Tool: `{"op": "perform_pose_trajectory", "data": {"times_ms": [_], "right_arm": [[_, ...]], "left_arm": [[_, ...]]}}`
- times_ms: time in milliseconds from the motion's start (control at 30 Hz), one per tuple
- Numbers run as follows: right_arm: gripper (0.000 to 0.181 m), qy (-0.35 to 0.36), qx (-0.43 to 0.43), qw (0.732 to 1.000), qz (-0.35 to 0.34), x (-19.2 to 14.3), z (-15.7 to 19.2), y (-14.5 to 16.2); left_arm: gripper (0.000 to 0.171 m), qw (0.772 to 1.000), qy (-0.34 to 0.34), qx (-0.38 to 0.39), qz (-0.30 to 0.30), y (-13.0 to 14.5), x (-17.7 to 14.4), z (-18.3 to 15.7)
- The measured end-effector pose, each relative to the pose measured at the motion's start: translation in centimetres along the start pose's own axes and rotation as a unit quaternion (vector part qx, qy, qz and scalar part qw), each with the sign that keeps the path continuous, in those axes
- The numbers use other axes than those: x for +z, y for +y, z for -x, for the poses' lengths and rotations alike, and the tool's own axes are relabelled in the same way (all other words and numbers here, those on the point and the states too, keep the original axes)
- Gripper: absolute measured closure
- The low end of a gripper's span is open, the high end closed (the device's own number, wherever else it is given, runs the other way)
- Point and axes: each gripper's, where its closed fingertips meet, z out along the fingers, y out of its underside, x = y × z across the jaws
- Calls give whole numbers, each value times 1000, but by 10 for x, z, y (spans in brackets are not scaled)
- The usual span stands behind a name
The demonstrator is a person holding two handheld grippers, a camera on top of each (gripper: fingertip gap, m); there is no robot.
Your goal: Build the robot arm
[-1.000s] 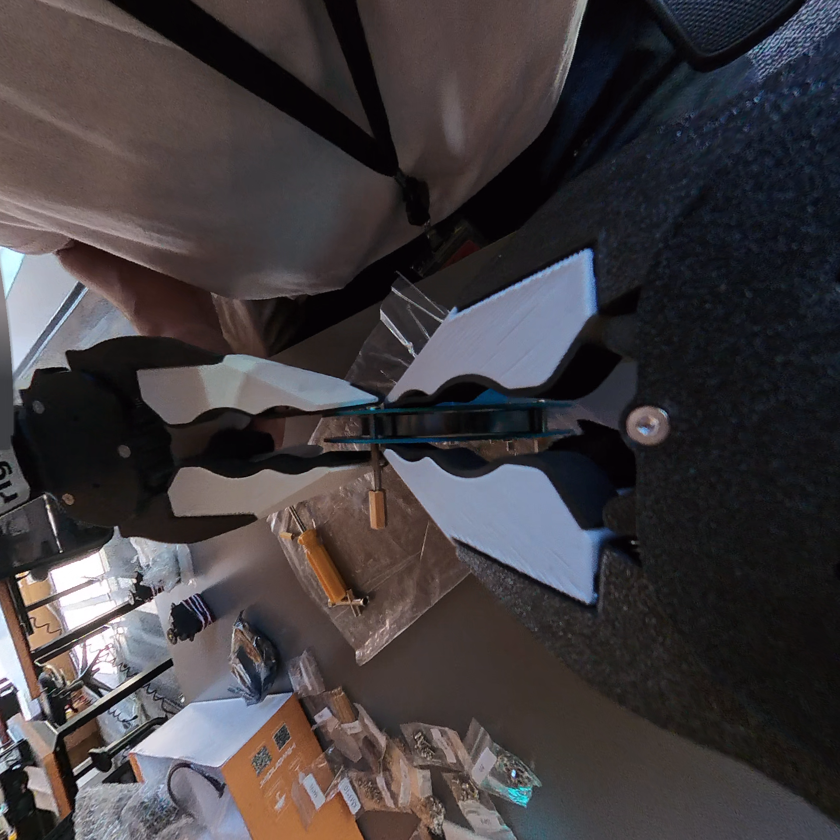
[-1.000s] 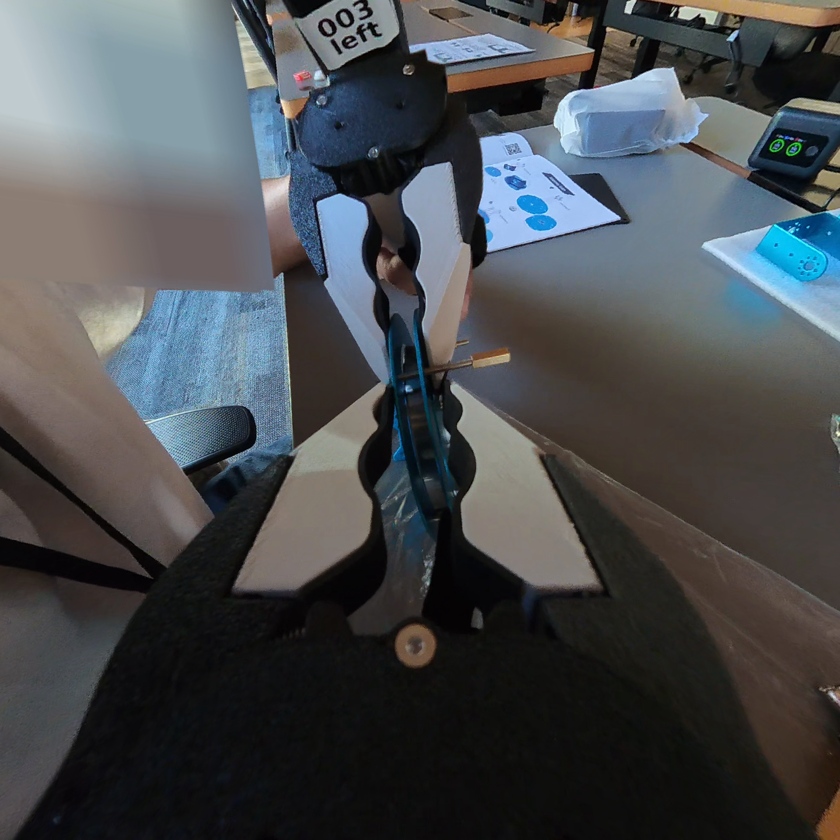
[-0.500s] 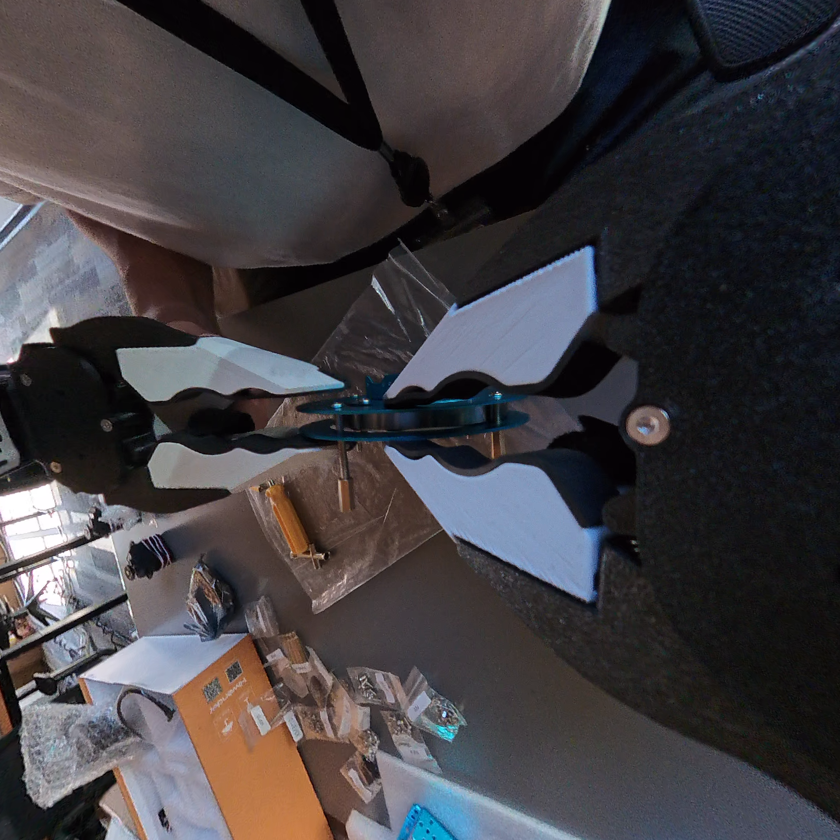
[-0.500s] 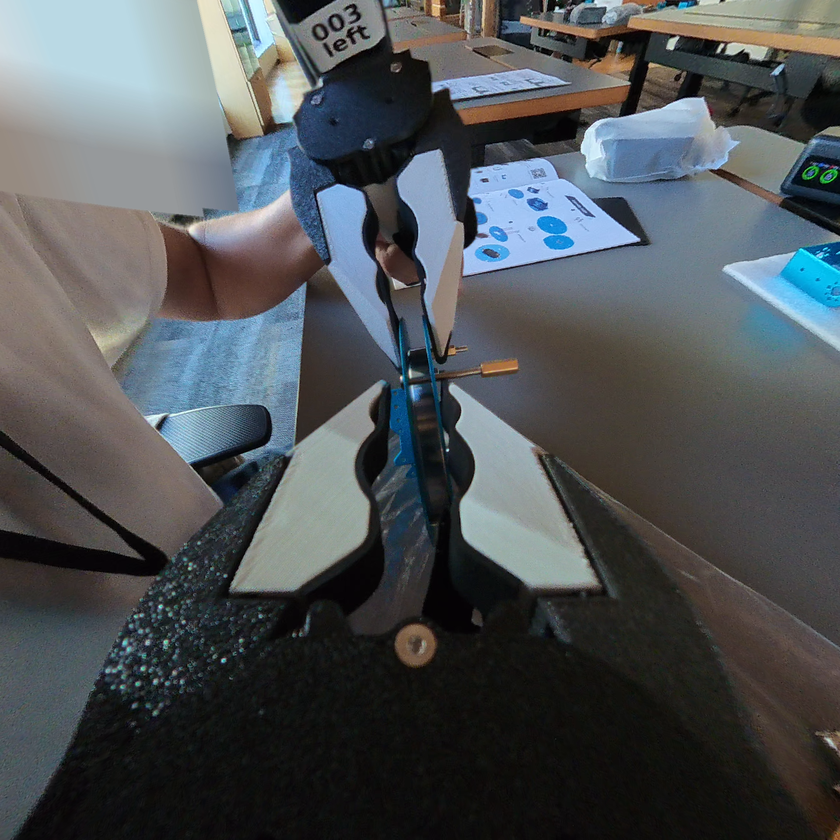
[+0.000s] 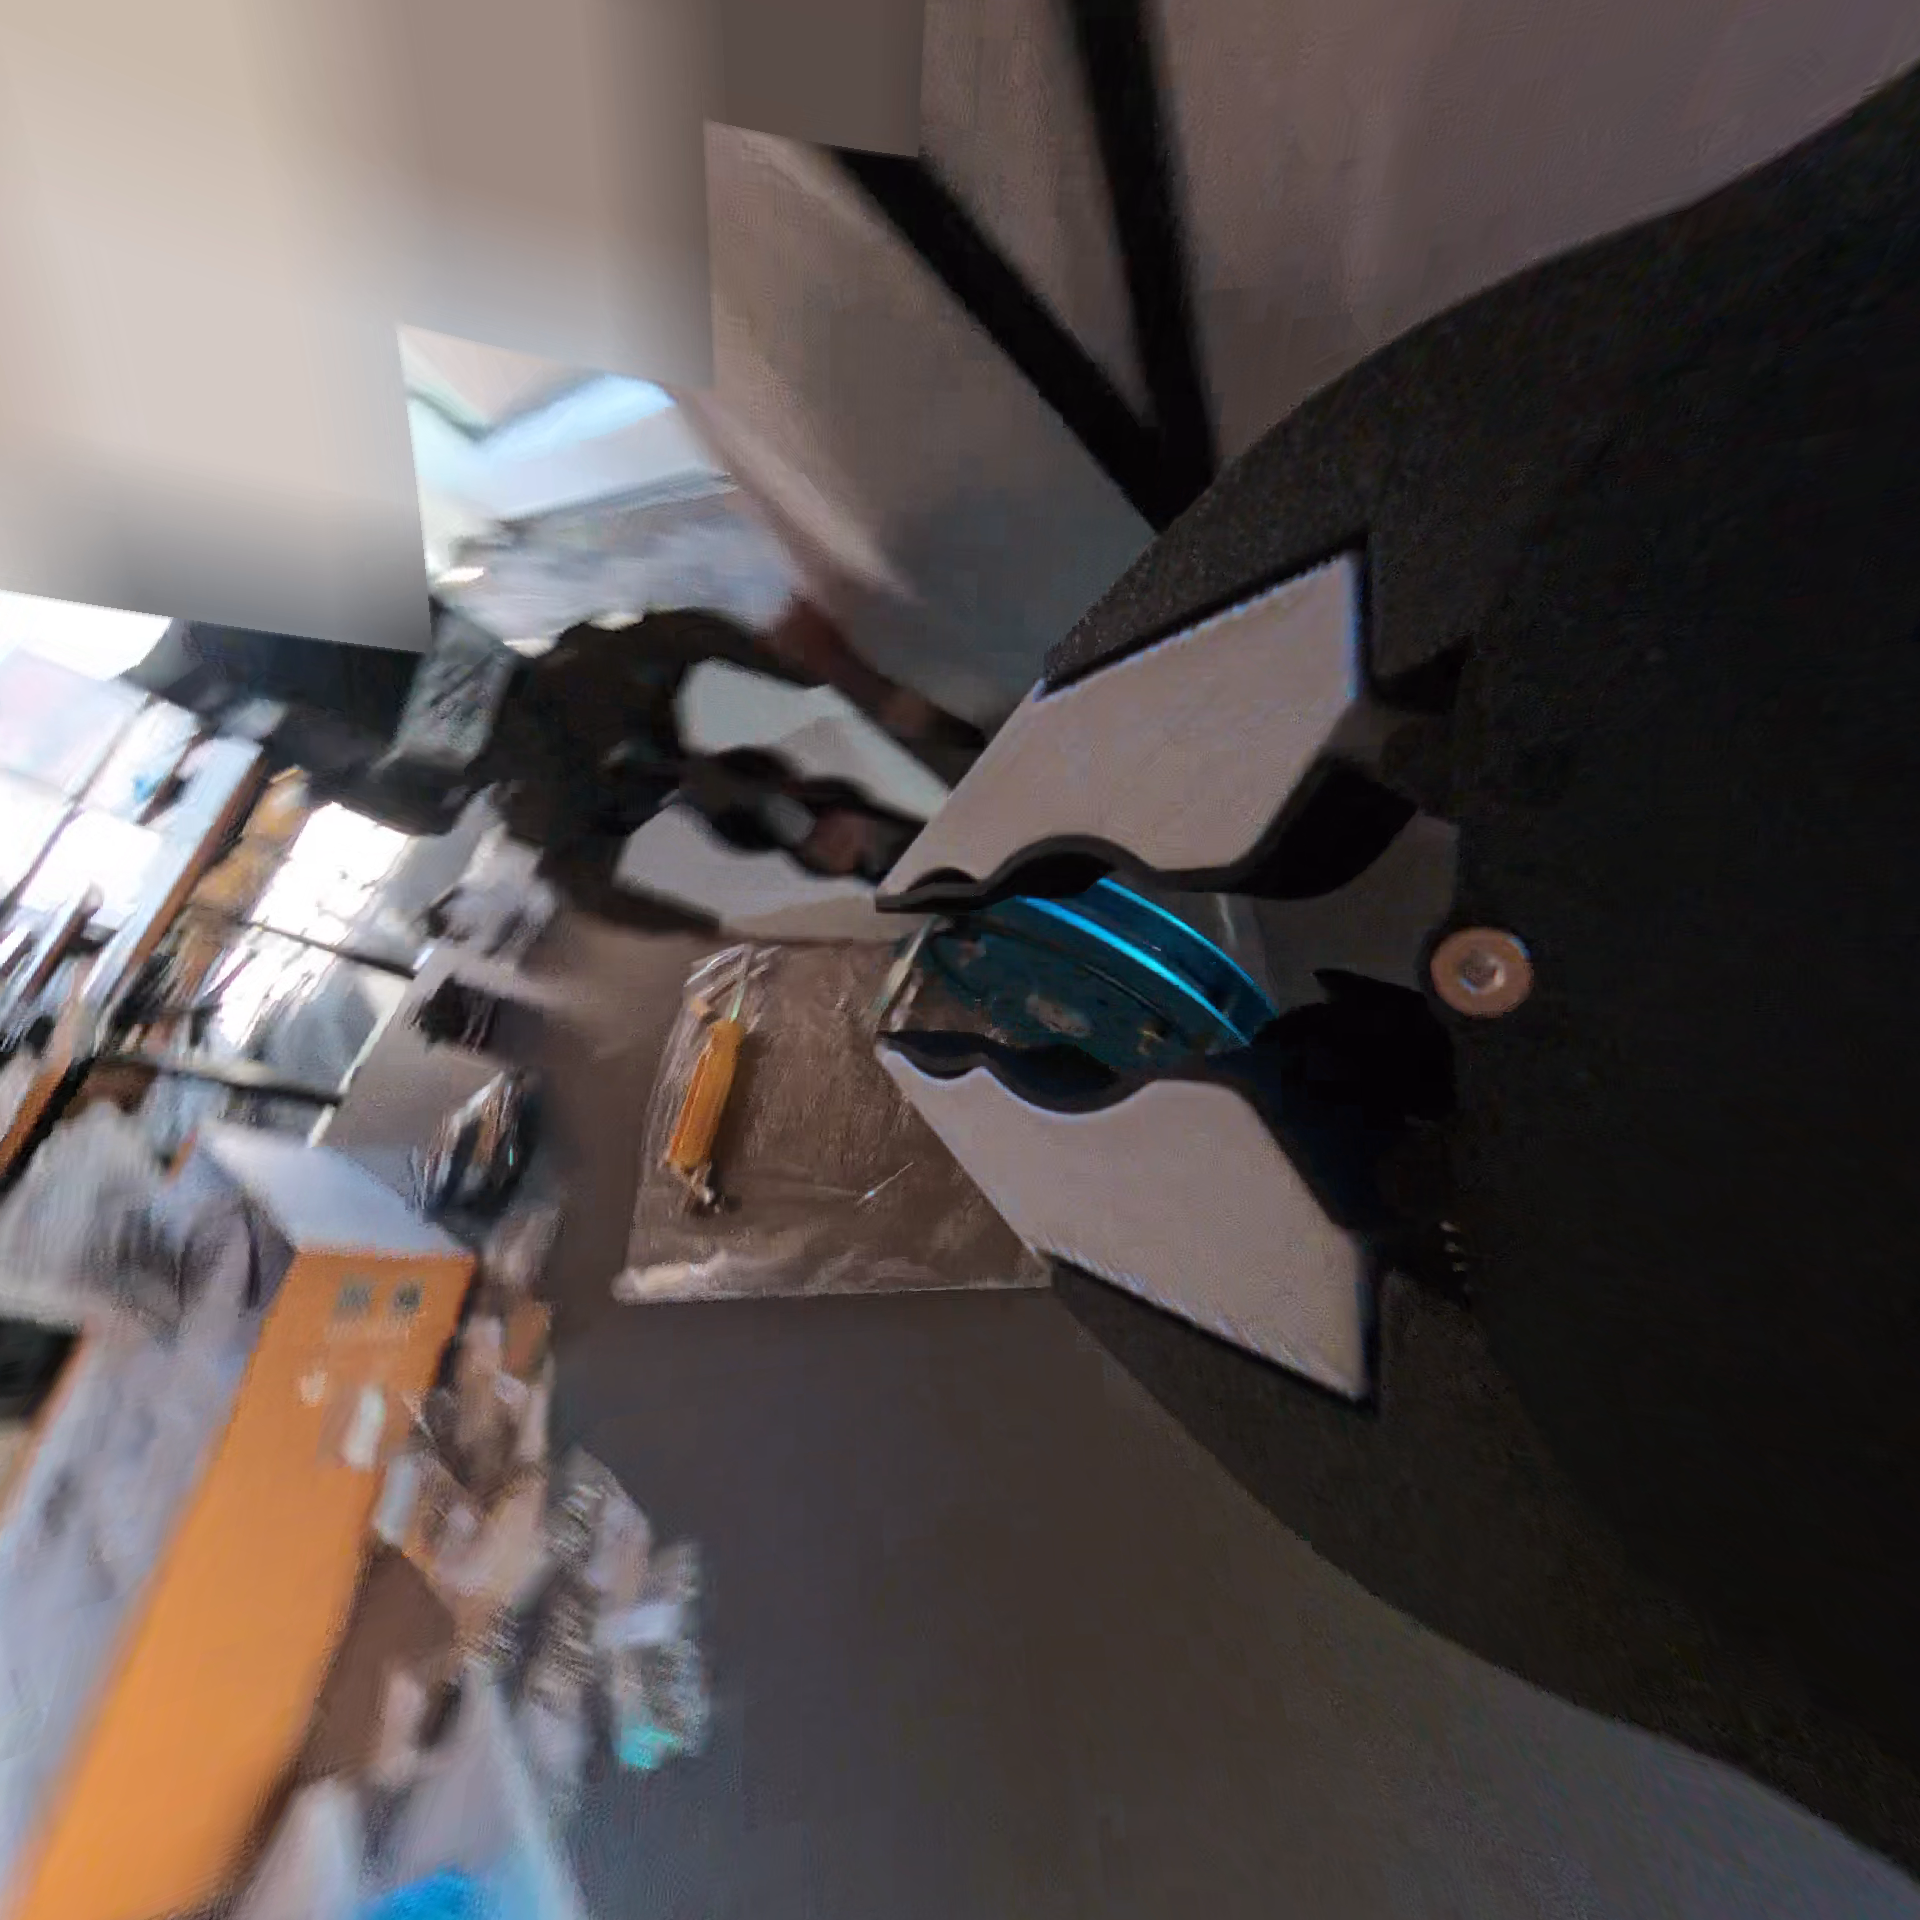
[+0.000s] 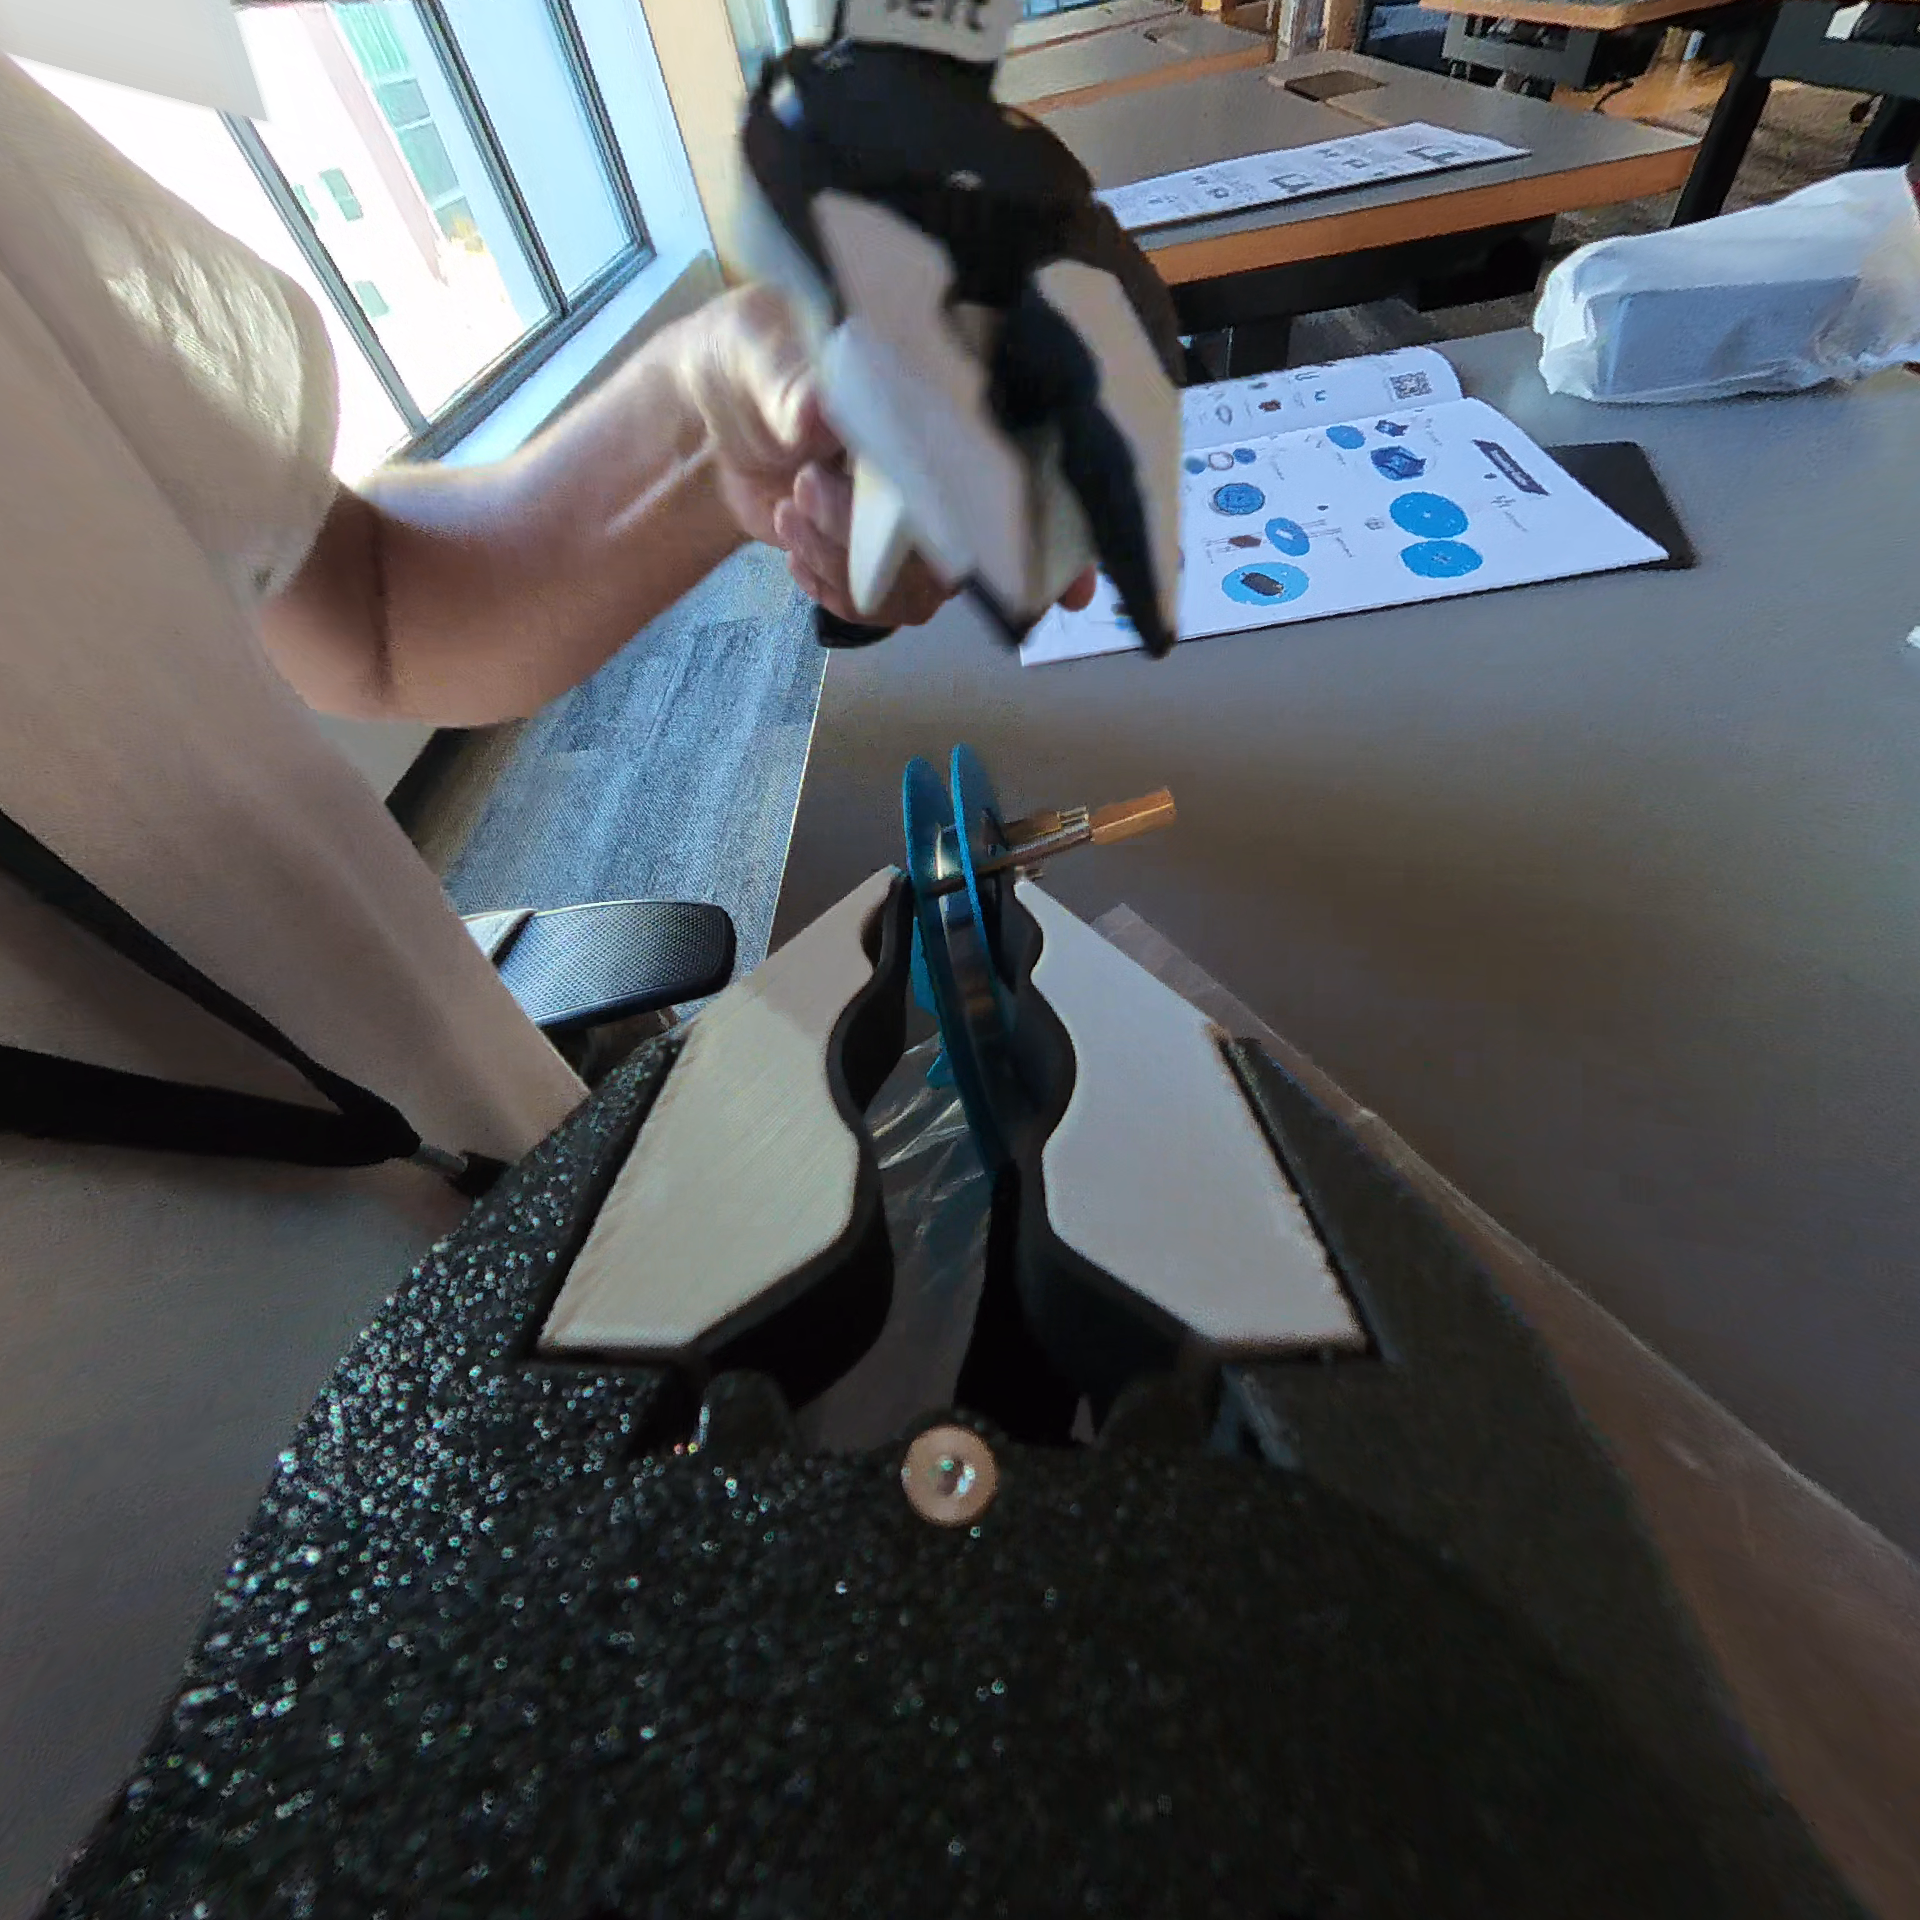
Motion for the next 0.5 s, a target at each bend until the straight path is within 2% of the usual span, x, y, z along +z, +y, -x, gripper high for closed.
{"op": "perform_pose_trajectory", "data": {"times_ms": [100, 167, 300, 400, 500], "right_arm": [[167, 5, -7, 1000, -5, 4, -2, -2], [167, 15, -9, 1000, -11, 6, -6, -3], [167, 26, -16, 999, -14, 6, -9, -4], [167, 29, -24, 999, -11, 4, -9, -3], [167, 25, -30, 999, -8, 2, -8, -2]], "left_arm": [[151, 977, 1, -203, -71, -12, -2, 10], [147, 960, -23, -258, -109, -10, 0, 11], [138, 955, -110, -254, -108, -1, 11, 9], [138, 957, -160, -235, -56, 8, 17, 8], [138, 960, -161, -227, -38, 5, 22, 1]]}}
